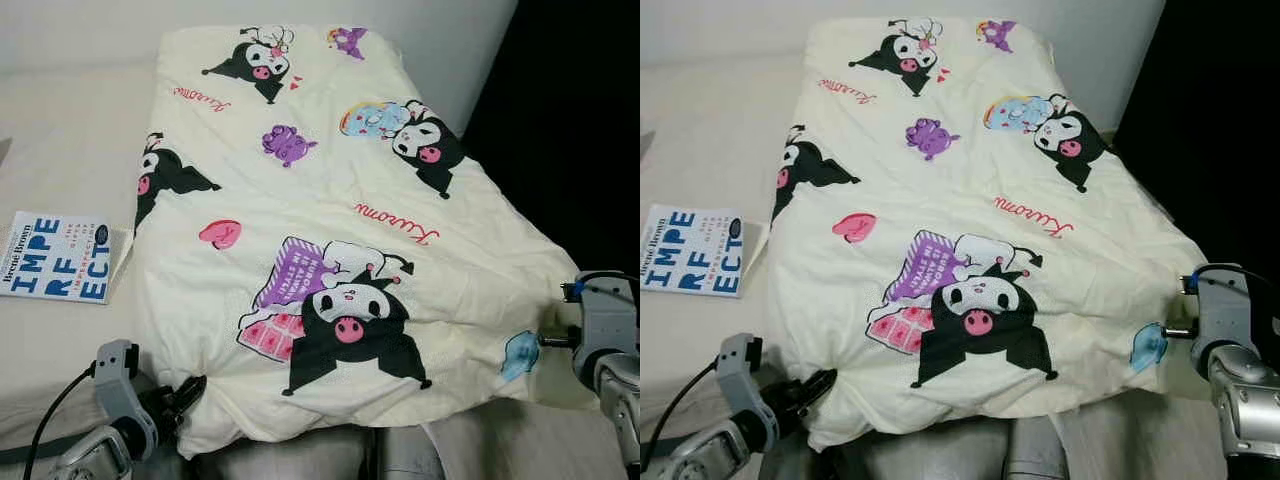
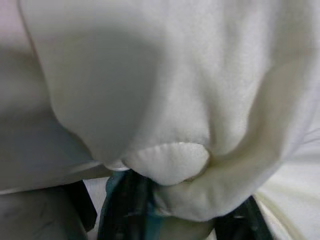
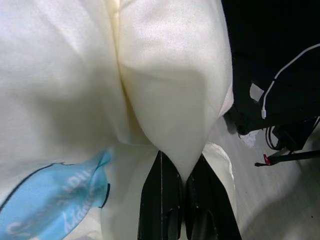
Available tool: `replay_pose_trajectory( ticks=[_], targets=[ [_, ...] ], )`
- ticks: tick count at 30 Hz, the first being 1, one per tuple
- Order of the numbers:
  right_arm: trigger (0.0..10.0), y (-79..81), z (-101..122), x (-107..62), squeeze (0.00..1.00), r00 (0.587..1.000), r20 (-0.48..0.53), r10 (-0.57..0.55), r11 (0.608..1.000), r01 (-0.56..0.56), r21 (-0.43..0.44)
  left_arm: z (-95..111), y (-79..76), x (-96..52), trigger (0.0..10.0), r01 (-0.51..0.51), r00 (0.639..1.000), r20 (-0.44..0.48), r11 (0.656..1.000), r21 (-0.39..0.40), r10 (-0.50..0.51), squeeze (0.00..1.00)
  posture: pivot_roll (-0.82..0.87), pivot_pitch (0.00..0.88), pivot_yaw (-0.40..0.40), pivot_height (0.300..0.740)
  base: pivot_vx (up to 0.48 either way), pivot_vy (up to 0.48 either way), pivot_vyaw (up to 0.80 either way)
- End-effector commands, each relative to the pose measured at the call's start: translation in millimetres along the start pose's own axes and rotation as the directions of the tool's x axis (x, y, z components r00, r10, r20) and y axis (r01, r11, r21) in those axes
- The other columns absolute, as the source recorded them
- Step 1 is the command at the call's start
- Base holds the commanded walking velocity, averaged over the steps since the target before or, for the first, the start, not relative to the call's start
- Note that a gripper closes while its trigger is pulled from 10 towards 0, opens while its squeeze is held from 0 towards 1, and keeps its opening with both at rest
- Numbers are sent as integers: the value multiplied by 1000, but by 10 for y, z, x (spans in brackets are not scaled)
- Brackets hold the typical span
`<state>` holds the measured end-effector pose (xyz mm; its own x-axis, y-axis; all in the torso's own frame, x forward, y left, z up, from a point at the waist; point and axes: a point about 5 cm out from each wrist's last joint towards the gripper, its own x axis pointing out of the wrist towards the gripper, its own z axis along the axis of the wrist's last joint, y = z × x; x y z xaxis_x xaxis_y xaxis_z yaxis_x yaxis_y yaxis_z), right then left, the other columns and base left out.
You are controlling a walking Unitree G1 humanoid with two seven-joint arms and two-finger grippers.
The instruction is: Clean up the room
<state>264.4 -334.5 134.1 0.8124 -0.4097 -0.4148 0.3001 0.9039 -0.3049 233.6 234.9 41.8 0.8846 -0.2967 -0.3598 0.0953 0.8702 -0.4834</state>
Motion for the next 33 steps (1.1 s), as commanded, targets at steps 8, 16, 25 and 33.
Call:
replay_pose_trajectory(
  ticks=[8,16,25,33],
  targets=[
    [0,117,-238,17,0,995,-91,37,999,-39,-25,303,205,-110,0,-98,995,4,968,230,100,59,-112,243,-21,471,0,0,0],
    [0,102,-438,27,0,985,-170,-14,993,-7,-121,411,298,-214,0,-117,982,-84,898,425,167,47,-106,245,-19,471,0,0,0],
    [0,-2,-553,12,0,969,-233,-86,978,38,-205,303,235,-237,0,-40,976,-175,903,427,126,24,-105,243,-18,471,0,0,0],
    [0,-152,-513,16,0,959,-208,-193,947,126,-296,154,296,-316,0,-10,952,-267,889,458,149,0,-100,241,-21,471,0,0,0]
  ],
)
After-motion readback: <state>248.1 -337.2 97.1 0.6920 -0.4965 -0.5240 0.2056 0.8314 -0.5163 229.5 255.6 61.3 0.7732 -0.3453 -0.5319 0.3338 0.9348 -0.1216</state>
